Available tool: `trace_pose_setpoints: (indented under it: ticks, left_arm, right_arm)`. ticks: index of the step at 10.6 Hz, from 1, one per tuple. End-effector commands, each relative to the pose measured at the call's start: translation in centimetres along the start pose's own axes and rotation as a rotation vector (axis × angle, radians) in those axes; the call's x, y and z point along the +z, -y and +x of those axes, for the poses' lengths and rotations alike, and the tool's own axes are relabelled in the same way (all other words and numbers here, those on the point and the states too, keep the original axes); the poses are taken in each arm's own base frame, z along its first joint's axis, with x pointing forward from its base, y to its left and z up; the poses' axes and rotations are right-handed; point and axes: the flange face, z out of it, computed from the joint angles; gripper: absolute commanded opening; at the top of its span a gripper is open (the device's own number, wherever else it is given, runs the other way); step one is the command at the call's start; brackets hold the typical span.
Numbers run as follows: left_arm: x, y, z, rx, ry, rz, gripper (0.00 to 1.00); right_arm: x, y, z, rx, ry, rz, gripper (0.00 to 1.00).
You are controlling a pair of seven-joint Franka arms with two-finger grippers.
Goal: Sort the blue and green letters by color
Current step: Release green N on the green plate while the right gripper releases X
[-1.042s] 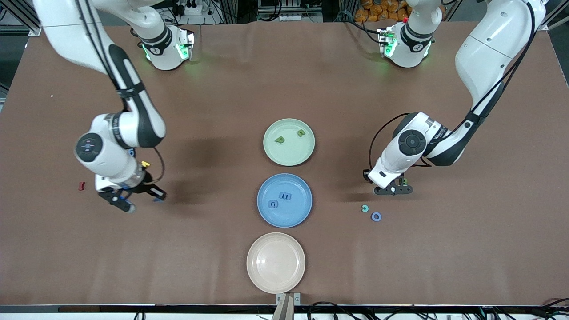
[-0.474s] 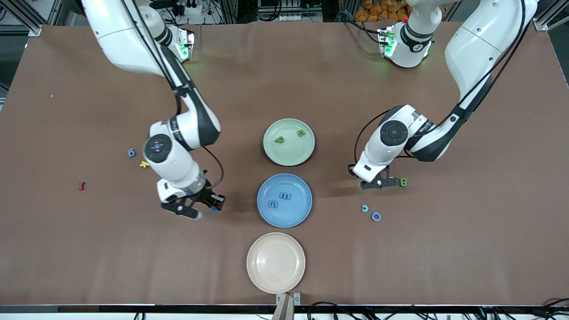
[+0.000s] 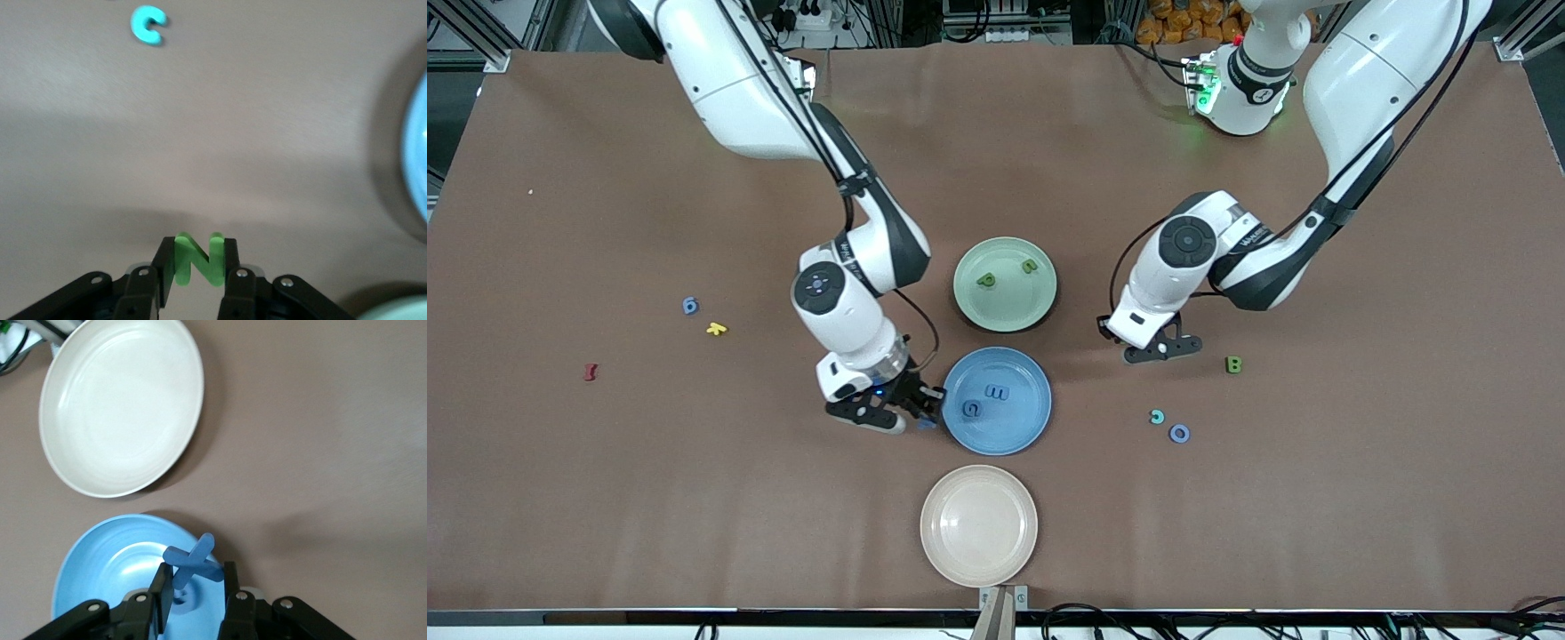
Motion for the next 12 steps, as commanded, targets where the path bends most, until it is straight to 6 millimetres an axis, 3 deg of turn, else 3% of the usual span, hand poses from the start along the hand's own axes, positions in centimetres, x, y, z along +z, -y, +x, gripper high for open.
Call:
trace_pose_setpoints:
  ticks: [1, 2, 3, 5, 8, 9, 10, 11, 12]
  left_arm:
    - [-2.4, -3.7, -2.8, -0.076, 0.005, -0.012, 0.00]
    - [-2.7, -5.2, -3.9, -0.098, 0.001, -0.016, 0.00]
    - [-3.0, -7.0, -5.4, -0.119, 0.003, -0.013, 0.00]
    - [-3.5, -10.4, -8.4, -0.157, 0.004, -0.012, 0.00]
    - [-3.8, -13.1, -11.4, -0.187, 0.008, -0.020, 0.00]
    - [-3.7, -13.7, -12.3, -0.186, 0.010, -0.020, 0.19]
    - [-3.4, -13.9, -12.7, -0.178, 0.016, -0.017, 0.91]
    - [-3.2, -13.9, -12.9, -0.169, 0.012, -0.005, 1.00]
    - [-3.1, -13.7, -12.7, -0.172, 0.013, 0.006, 1.00]
  right_arm:
    - [1.7, 3.9, -2.1, 0.062, 0.006, 0.051, 0.04]
    - [1.8, 4.7, -3.1, 0.082, 0.015, 0.058, 0.07]
    - [1.9, 5.2, -3.9, 0.118, 0.028, 0.063, 0.21]
    - [2.6, 5.2, -4.4, 0.177, 0.036, 0.051, 1.00]
    - [2.1, 3.9, -3.0, 0.128, 0.024, 0.020, 1.00]
    - [2.2, 2.4, -1.9, 0.081, 0.050, -0.032, 1.00]
    - [1.5, 0.7, -0.3, 0.005, 0.084, -0.087, 1.00]
    - [0.8, -1.5, 1.1, -0.039, 0.130, -0.134, 1.00]
    - [-0.1, -3.6, 2.9, -0.068, 0.153, -0.156, 1.00]
